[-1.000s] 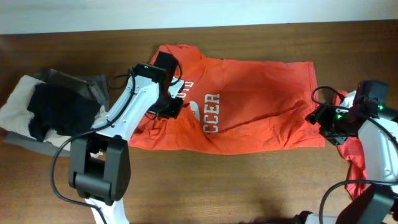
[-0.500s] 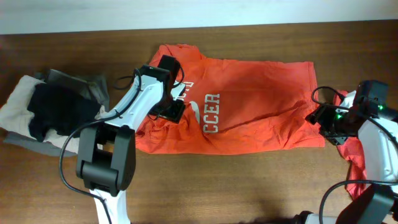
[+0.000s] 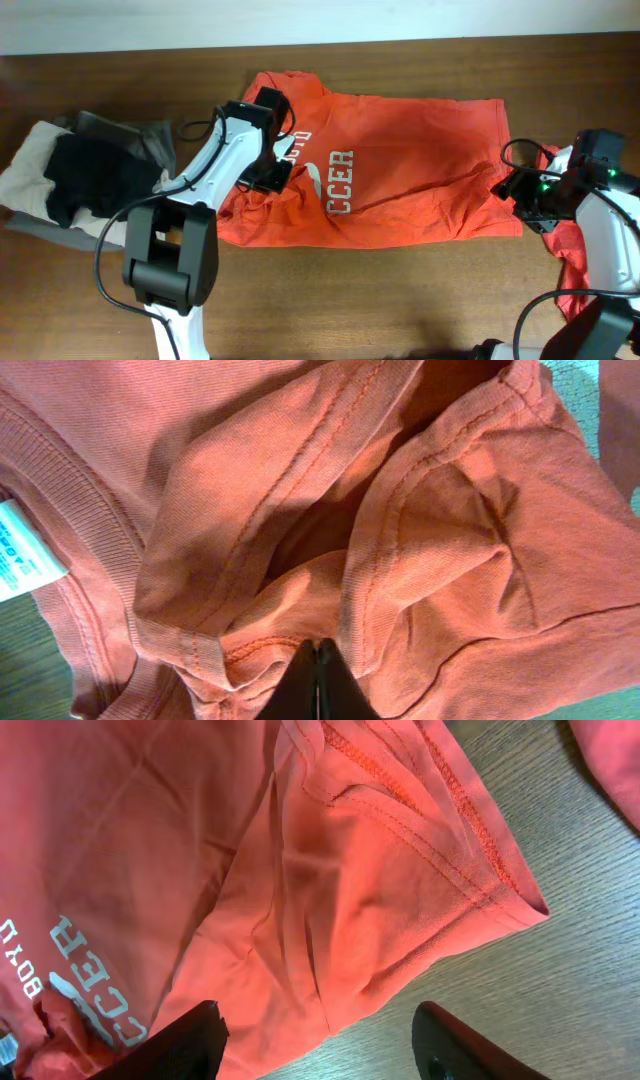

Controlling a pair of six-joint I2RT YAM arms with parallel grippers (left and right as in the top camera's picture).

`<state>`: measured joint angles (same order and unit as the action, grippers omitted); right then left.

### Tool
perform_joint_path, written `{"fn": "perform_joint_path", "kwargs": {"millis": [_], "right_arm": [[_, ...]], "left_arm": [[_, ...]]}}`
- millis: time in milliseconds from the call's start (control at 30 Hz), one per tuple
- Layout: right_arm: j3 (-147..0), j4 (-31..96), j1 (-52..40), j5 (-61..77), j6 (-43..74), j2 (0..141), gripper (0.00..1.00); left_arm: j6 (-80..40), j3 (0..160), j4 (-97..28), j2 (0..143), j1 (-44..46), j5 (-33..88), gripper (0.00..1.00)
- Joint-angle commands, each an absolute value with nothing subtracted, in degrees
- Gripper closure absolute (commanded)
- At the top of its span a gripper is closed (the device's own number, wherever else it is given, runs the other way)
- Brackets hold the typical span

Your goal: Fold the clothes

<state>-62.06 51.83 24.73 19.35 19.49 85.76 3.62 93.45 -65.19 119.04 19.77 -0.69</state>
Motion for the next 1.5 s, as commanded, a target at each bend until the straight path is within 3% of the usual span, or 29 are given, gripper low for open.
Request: {"fn": "perform_joint_path", "kwargs": {"millis": [0, 33, 67, 167, 267, 333, 533, 633, 800, 1233, 1267, 1367, 1400, 1467], "right_arm": [[-63.1, 51.6, 24.8, 18.6, 19.3, 85.1, 0.35], [-63.1, 51.7, 24.8, 18.6, 19.3, 85.1, 0.35], [-63.1, 51.7, 24.8, 18.6, 19.3, 85.1, 0.35], [-63.1, 51.7, 24.8, 18.6, 19.3, 85.1, 0.35], [-63.1, 51.7, 24.8, 18.6, 19.3, 85.1, 0.35], [-63.1, 51.7, 24.8, 18.6, 19.3, 85.1, 0.35], [-63.1, 51.7, 24.8, 18.6, 19.3, 85.1, 0.35], [-63.1, 51.7, 24.8, 18.6, 19.3, 85.1, 0.35], [-63.1, 51.7, 24.8, 18.7, 19.3, 85.1, 0.35], [-63.1, 51.7, 24.8, 18.7, 19.6, 85.1, 0.35], [-63.1, 51.7, 24.8, 18.7, 19.6, 85.1, 0.35], [-63.1, 51.9, 24.8, 18.9, 19.6, 85.1, 0.35], [-63.1, 51.9, 24.8, 18.9, 19.6, 85.1, 0.35], [-63.1, 52.1, 24.8, 18.9, 19.6, 85.1, 0.35]], "left_arm": [[4.5, 94.5, -65.0, 119.6, 21.5, -0.3, 0.98], [4.4, 94.5, -65.3, 120.1, 22.3, -0.3, 0.80], [4.4, 94.5, -65.7, 120.4, 22.6, -0.3, 0.56], [4.1, 94.5, -66.1, 121.2, 23.0, -1.0, 0.44], [2.6, 94.5, -66.0, 121.2, 23.0, -3.5, 0.44], [2.7, 94.5, -65.8, 121.2, 23.0, -3.5, 0.49], [2.7, 93.3, -63.8, 122.1, 23.0, -3.5, 0.88], [3.2, 93.4, -64.4, 122.1, 23.0, -3.5, 0.98], [5.1, 95.3, -64.5, 122.1, 23.0, -3.5, 1.00], [30.2, 97.5, -54.4, 122.1, 23.5, -1.0, 0.99], [30.8, 97.5, -54.0, 122.1, 23.5, -0.8, 0.95], [31.0, 97.5, -53.5, 122.1, 23.5, -0.9, 0.72], [31.0, 97.5, -53.5, 122.1, 23.5, -1.1, 0.54], [30.8, 97.8, -53.6, 122.1, 23.5, -3.0, 0.07]]}}
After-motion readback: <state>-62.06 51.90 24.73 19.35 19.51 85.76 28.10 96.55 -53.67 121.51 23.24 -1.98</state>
